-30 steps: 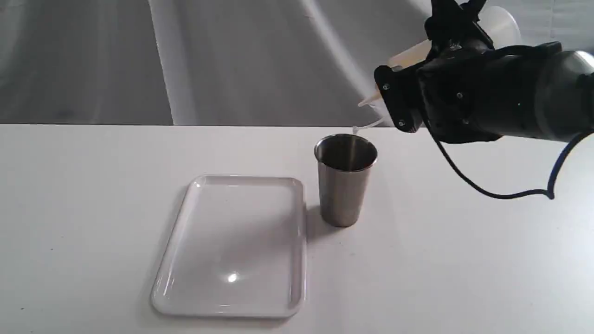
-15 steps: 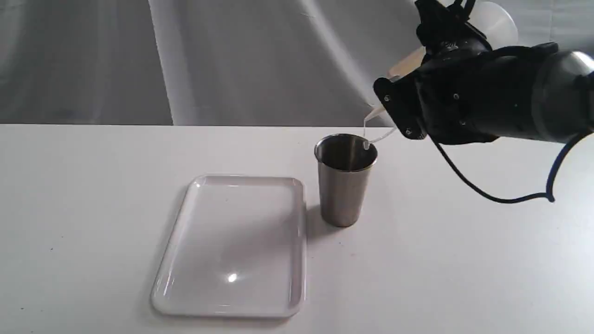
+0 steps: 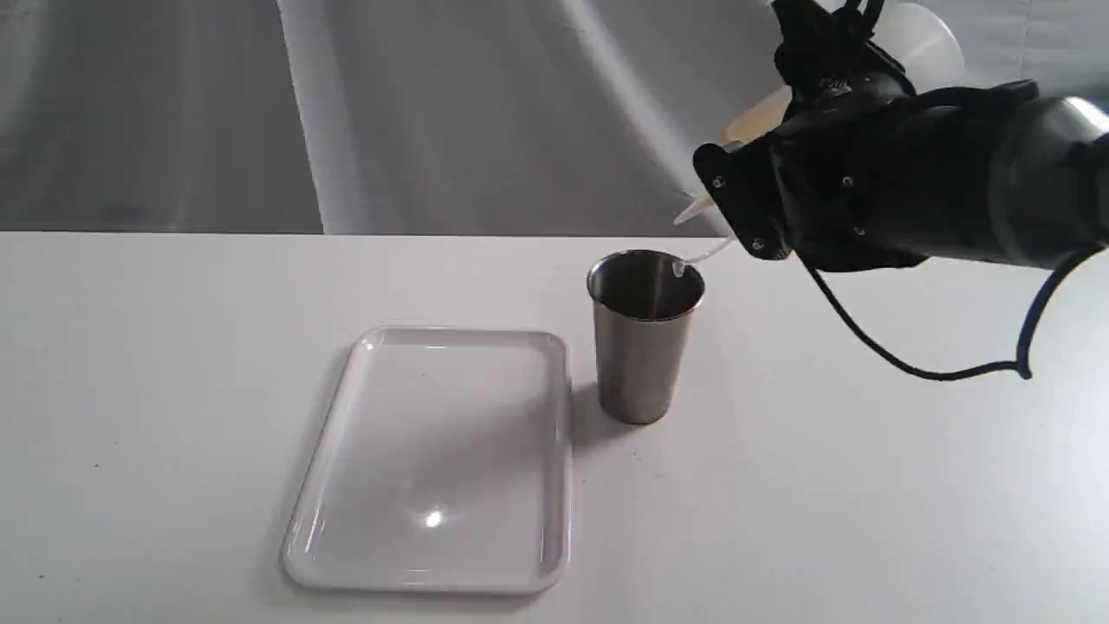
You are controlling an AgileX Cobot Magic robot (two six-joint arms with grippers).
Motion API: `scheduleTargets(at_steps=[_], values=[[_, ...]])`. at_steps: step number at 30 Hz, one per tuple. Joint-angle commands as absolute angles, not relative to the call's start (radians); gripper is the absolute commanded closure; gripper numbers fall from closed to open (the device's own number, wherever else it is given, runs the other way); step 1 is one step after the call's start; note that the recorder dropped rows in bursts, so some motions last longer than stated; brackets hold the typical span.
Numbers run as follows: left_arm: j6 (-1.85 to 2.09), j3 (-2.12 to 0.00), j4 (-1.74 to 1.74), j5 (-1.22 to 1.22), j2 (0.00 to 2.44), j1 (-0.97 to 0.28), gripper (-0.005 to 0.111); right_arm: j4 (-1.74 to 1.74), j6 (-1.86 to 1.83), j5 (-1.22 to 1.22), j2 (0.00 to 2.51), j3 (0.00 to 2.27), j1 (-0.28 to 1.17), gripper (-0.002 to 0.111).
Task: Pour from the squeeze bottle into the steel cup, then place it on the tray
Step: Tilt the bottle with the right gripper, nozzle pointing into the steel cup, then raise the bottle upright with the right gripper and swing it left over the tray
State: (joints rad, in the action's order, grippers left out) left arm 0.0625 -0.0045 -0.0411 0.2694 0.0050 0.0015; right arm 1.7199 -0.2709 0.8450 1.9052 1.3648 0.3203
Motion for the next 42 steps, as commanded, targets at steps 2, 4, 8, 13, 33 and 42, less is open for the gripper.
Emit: scheduleTargets(at_steps=[2,4,8,13,33,42], values=[[0.061,0.000,-0.044,0.262,0.000,0.001,0.098,1.734,-0.139,0.867,1.891,1.375,0.325,0.092],[0.061,0.000,-0.044,0.262,0.000,0.001,0.098,1.697,-0.043,0.867,1.891,1.375,0.325,0.092],[0.061,0.000,-0.044,0.262,0.000,0.001,0.098,1.624,0.167,0.867,1.891,1.375,0.325,0.092],[0.061,0.000,-0.044,0.262,0.000,0.001,0.098,1.529,0.422,0.867,1.891,1.375,0.325,0.092],[0.061,0.000,-0.044,0.262,0.000,0.001,0.098,1.270,1.275,0.869,1.824,1.375,0.325,0.092],[0.061,0.000,-0.044,0.262,0.000,0.001,0.098,1.167,1.361,0.740,1.710,1.375,0.325,0.092]])
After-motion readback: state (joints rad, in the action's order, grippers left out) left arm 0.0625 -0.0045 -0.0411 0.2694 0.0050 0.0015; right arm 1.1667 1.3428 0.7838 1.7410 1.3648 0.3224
